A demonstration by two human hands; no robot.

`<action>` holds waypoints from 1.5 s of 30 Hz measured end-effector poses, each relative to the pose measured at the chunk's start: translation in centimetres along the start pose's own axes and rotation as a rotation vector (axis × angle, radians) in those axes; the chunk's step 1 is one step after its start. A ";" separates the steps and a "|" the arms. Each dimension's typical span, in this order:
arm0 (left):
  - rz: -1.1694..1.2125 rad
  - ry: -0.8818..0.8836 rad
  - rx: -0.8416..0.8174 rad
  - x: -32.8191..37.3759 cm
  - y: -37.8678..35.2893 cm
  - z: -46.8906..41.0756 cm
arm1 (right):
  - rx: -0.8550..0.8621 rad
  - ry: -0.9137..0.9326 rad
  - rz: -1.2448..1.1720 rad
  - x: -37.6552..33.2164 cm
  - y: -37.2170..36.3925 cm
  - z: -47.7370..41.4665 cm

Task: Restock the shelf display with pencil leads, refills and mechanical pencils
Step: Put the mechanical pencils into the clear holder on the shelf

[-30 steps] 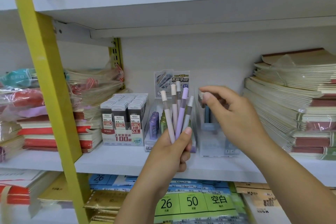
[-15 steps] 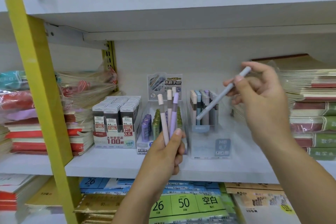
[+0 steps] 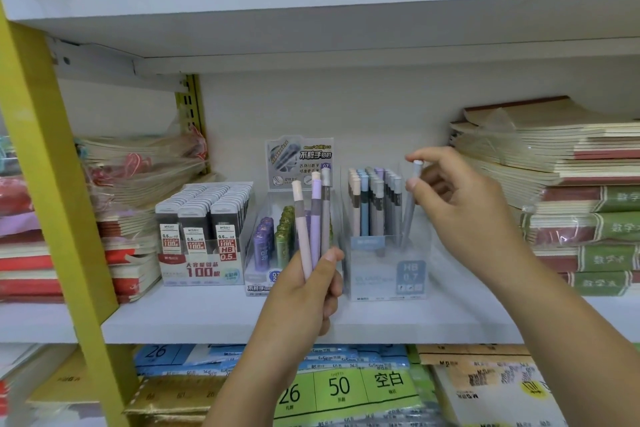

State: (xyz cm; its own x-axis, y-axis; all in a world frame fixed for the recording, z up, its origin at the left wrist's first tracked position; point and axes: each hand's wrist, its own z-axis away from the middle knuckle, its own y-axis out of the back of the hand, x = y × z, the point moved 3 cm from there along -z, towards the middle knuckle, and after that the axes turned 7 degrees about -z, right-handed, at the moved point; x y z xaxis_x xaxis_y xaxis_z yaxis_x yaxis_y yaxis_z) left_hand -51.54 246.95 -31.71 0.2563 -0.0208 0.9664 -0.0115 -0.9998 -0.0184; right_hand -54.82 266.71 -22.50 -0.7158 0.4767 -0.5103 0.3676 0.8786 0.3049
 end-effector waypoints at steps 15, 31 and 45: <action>-0.026 -0.012 -0.039 0.1 0.0 0.3 | -0.056 -0.050 0.173 1.6 -0.7 0.2; 0.014 -0.027 -0.232 0.9 -1.7 1.2 | -0.227 -0.216 -0.456 -3.2 -3.1 1.5; -0.033 -0.010 -0.061 0.3 1.6 0.6 | 0.133 0.086 -0.407 -4.2 0.1 0.4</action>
State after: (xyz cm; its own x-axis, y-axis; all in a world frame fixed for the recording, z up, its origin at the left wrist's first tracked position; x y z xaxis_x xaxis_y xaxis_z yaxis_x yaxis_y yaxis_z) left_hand -50.94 245.38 -31.65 0.2668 0.0121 0.9637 -0.0614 -0.9977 0.0296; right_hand -51.58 264.83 -20.62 -0.8629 0.0917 -0.4970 0.1147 0.9933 -0.0160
